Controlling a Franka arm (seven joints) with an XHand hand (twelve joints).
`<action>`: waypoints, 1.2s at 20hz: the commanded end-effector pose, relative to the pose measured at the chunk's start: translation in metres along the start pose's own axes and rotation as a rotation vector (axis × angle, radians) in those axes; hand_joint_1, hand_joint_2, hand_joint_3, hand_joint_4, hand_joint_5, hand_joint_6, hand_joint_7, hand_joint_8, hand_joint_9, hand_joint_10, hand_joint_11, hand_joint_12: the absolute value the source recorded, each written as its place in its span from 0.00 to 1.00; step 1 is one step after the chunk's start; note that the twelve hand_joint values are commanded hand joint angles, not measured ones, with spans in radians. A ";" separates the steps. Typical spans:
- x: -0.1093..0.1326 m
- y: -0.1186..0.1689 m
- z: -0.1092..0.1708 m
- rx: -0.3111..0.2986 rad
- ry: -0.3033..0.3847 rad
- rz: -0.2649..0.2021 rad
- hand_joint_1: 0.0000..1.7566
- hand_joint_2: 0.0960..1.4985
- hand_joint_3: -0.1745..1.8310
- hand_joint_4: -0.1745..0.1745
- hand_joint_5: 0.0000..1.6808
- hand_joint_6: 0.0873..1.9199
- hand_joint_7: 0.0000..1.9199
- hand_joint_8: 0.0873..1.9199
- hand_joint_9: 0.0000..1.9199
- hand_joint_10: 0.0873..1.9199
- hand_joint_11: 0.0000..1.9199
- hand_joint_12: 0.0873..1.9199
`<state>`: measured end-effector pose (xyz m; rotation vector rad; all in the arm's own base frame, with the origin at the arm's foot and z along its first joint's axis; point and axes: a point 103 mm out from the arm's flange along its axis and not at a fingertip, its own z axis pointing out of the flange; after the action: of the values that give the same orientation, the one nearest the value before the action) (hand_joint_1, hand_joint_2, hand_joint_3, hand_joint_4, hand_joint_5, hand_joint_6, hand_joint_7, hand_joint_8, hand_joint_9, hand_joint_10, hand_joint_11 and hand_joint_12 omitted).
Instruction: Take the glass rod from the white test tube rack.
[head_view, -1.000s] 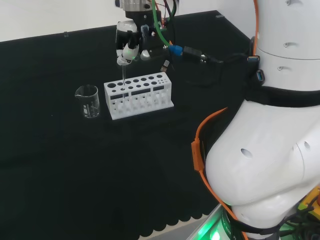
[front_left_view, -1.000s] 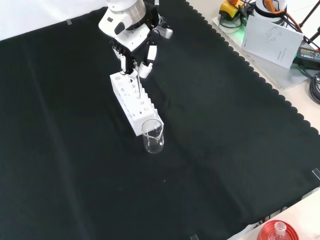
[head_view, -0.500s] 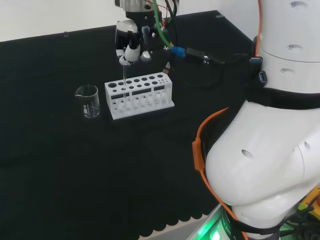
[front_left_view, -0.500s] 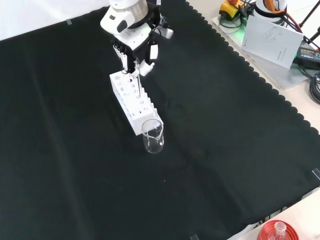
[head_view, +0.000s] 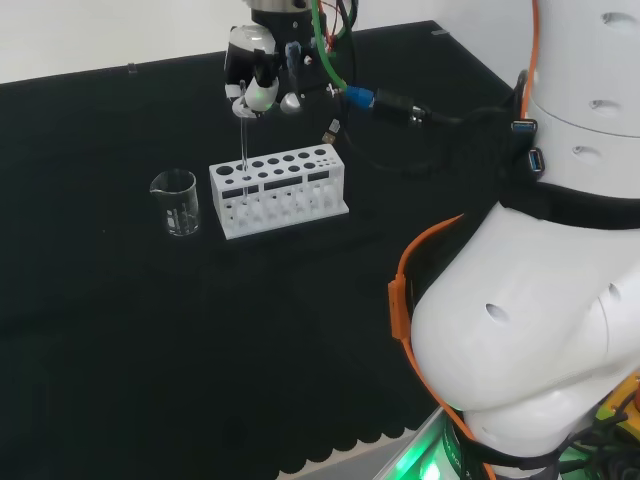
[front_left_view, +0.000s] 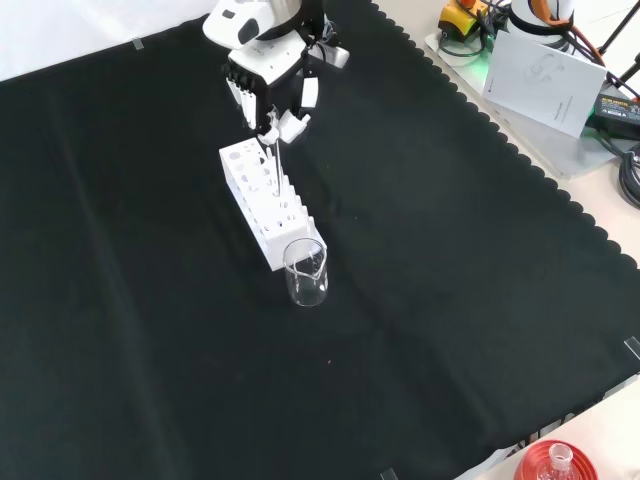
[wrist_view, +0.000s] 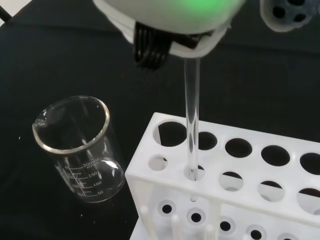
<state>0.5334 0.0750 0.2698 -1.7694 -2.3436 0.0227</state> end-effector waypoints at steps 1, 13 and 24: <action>0.003 -0.005 -0.005 0.011 -0.031 0.021 0.75 0.38 0.47 0.00 0.66 0.41 0.72 0.33 0.90 0.05 0.81 0.26; 0.004 -0.017 -0.037 -0.019 -0.068 0.011 0.75 0.35 0.49 0.00 0.66 0.42 0.72 0.35 0.90 0.06 0.81 0.26; 0.016 -0.028 -0.065 -0.063 -0.068 0.009 0.75 0.35 0.50 0.00 0.66 0.42 0.72 0.35 0.91 0.06 0.81 0.26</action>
<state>0.5216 0.0709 0.3218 -1.8295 -2.3980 0.0397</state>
